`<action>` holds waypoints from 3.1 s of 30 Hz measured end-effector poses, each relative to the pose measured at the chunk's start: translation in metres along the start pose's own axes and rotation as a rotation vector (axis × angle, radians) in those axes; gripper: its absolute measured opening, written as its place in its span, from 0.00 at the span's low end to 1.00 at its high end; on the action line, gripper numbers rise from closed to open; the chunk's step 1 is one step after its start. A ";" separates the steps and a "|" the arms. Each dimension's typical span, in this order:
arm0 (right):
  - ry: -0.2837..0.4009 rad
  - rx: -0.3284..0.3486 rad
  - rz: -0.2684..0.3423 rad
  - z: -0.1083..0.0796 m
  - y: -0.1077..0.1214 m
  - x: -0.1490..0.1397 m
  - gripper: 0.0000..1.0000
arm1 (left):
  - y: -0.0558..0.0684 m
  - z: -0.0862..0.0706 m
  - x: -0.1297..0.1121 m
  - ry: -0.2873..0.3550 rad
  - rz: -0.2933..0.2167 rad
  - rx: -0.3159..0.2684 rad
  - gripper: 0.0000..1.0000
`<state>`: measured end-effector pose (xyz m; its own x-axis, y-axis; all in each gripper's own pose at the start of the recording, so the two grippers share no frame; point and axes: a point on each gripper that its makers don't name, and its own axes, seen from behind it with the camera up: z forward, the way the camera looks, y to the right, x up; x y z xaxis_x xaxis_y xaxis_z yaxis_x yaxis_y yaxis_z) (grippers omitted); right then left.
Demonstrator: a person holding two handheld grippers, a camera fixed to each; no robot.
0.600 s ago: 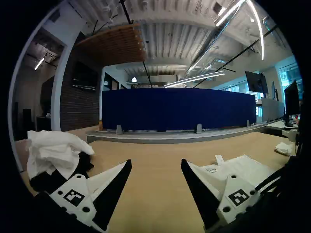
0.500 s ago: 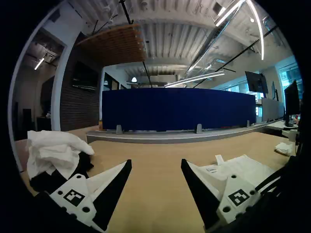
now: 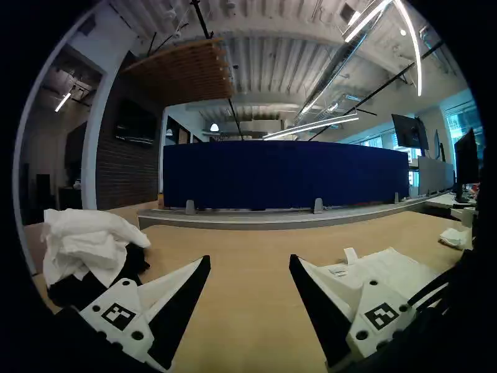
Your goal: Fold towel
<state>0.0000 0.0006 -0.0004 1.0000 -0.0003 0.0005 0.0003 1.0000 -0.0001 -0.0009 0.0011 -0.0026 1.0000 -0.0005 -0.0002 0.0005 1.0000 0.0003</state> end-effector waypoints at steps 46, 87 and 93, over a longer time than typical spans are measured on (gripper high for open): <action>-0.138 0.128 -0.117 -0.030 -0.042 0.141 1.00 | 0.031 -0.023 0.129 -0.150 0.091 -0.192 0.94; -0.679 0.502 -0.311 -0.099 -0.096 -0.039 1.00 | 0.115 -0.089 -0.043 -0.652 0.253 -0.561 0.94; -0.710 0.505 -0.313 -0.104 -0.095 -0.067 1.00 | 0.123 -0.092 -0.073 -0.692 0.257 -0.579 0.94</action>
<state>-0.0670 -0.0939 -0.1049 0.7198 -0.4366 0.5397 0.1031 0.8361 0.5389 -0.0737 0.1245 -0.0949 0.7469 0.4067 0.5260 -0.0345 0.8138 -0.5801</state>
